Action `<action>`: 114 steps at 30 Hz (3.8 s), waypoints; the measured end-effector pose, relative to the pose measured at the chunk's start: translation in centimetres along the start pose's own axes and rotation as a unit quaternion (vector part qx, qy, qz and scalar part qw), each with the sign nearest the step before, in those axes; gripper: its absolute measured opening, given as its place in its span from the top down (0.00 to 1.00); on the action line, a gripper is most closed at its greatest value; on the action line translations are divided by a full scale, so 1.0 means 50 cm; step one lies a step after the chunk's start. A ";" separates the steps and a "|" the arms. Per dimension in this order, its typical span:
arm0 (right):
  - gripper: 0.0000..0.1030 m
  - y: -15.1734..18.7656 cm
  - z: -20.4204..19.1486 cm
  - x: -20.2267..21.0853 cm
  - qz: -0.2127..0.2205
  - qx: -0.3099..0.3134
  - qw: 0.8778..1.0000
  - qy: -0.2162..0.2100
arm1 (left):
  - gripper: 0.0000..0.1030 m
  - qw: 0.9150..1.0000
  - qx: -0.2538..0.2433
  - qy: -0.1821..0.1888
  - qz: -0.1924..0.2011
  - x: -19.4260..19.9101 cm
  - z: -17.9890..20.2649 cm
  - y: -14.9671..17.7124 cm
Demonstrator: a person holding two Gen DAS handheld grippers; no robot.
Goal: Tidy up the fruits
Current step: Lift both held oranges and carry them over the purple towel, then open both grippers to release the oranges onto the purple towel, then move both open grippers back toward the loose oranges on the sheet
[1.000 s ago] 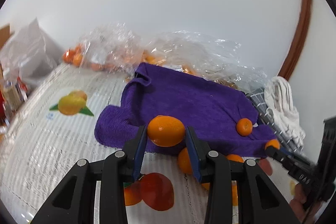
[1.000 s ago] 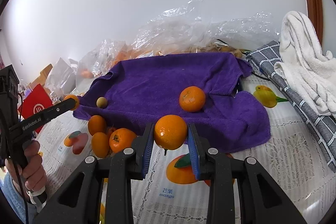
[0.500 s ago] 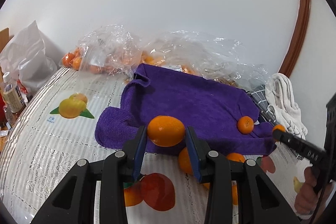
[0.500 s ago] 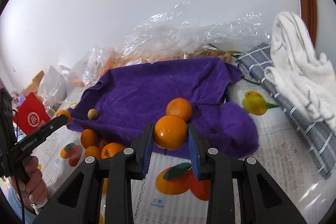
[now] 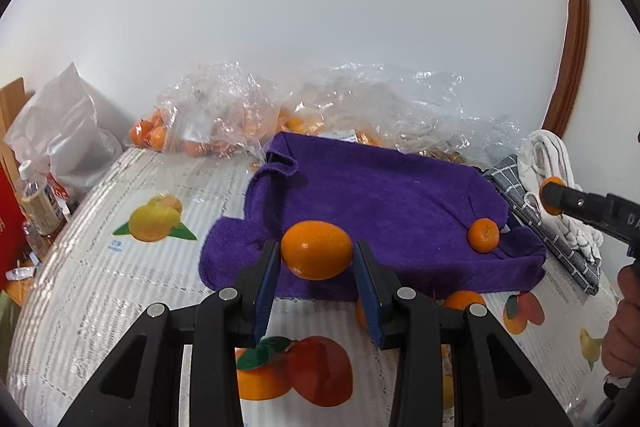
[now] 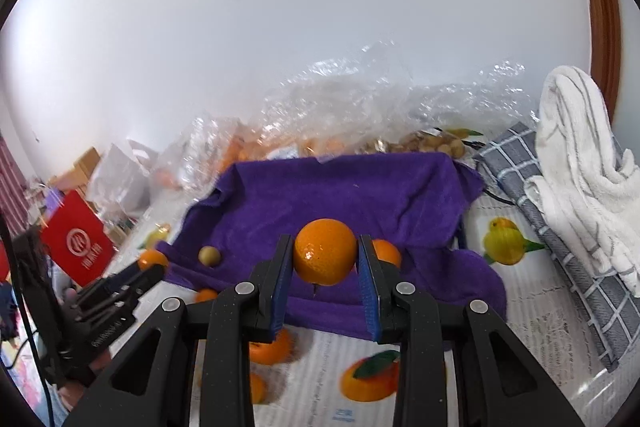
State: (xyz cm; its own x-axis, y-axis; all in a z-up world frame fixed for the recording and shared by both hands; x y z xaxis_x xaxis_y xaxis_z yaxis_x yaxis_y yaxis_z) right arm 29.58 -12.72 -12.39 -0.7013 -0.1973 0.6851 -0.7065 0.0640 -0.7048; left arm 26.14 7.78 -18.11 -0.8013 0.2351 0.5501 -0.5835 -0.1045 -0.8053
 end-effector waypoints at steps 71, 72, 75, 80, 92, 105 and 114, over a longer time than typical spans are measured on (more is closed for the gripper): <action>0.45 -0.054 0.057 -0.278 -0.099 0.067 0.990 0.076 | 0.59 0.979 0.031 -0.068 -0.191 -0.284 -0.005 -0.061; 0.45 -0.059 0.055 -0.272 -0.095 0.064 0.991 0.071 | 0.58 0.979 0.031 -0.066 -0.188 -0.281 -0.002 -0.064; 0.45 -0.068 0.049 -0.260 -0.092 0.072 0.990 0.079 | 0.55 0.982 0.036 -0.057 -0.178 -0.266 0.002 -0.080; 0.45 -0.076 0.049 -0.224 -0.076 0.060 0.990 0.105 | 0.55 0.985 0.037 -0.063 -0.153 -0.236 0.003 -0.112; 0.45 -0.046 0.059 -0.106 -0.092 0.040 0.988 0.115 | 0.55 0.995 0.026 -0.026 -0.096 -0.156 0.033 -0.183; 0.48 0.014 0.047 0.027 -0.070 0.032 0.992 0.099 | 0.55 0.999 -0.004 0.005 -0.036 0.005 0.051 -0.225; 0.48 0.086 0.009 0.052 -0.085 0.042 0.992 0.079 | 0.55 0.997 0.003 -0.026 -0.074 0.038 -0.012 -0.093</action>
State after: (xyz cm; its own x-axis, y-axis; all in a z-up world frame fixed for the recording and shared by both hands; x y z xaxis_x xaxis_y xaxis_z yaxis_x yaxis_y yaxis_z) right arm 24.77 -13.40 -13.74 -0.5839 -0.0410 0.8108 -0.8099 -0.0400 -0.5852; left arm 27.40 9.29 -13.44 -0.7113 0.1990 0.6742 -0.6972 -0.0780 -0.7126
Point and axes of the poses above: each gripper's, at about its wrist camera, not at the fingertips, and x roughly against the way its jaws point, z to its right, y to its underside, the point moved 8 cm from there along -x, roughly the way its jaws point, and after that the axes turned 7 degrees about y, right-handed, at the moved point
